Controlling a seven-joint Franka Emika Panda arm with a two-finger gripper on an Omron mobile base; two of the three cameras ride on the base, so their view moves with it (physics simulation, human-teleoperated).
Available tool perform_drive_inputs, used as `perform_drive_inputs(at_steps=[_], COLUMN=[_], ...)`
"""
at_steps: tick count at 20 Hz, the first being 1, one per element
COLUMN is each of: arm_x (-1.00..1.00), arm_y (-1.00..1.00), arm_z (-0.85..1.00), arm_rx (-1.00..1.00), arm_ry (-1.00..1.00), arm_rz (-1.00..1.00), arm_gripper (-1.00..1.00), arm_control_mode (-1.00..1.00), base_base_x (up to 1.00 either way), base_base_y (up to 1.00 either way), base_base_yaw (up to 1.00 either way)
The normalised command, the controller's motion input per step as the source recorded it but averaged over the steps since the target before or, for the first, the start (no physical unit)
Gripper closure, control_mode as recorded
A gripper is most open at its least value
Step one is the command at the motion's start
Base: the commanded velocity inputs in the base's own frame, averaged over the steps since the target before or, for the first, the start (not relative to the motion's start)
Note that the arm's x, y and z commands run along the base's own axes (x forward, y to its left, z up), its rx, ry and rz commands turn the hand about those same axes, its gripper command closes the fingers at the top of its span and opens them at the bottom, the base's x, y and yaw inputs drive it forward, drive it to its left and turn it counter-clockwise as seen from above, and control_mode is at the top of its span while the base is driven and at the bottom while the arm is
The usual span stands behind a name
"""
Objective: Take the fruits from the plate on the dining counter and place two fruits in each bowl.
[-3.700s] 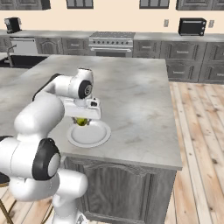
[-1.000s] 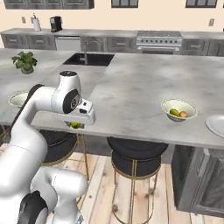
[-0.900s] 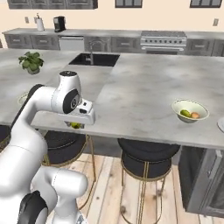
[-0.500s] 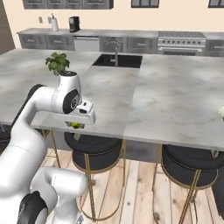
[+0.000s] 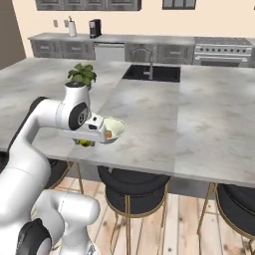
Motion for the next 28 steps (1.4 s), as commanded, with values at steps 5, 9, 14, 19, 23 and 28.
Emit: perform_drive_inputs(at_steps=[5, 9, 14, 19, 23, 28], arm_x=[0.00, 0.50, 1.00, 1.00, 0.98, 0.89], arm_y=[0.00, 0.10, 0.30, 0.03, 0.00, 0.00], arm_z=[0.00, 0.00, -0.23, -0.33, -0.47, -0.58], arm_rx=[0.00, 0.00, 0.00, 0.00, 0.00, 0.00], arm_ry=[0.00, 0.02, 0.13, 0.13, 0.06, 0.04], arm_rz=[0.00, 0.00, 0.00, 0.00, 0.00, 0.00], arm_gripper=[1.00, 1.00, 1.00, 1.00, 1.00, 1.00], arm_control_mode=[1.00, -1.00, -1.00, -1.00, -1.00, -1.00], base_base_x=[0.78, 0.41, 0.00, 0.00, 0.00, 0.00], base_base_y=[0.00, 0.02, 0.00, 0.00, 0.00, 0.00], base_base_yaw=[0.00, 0.00, 0.00, 0.00, 0.00, 0.00])
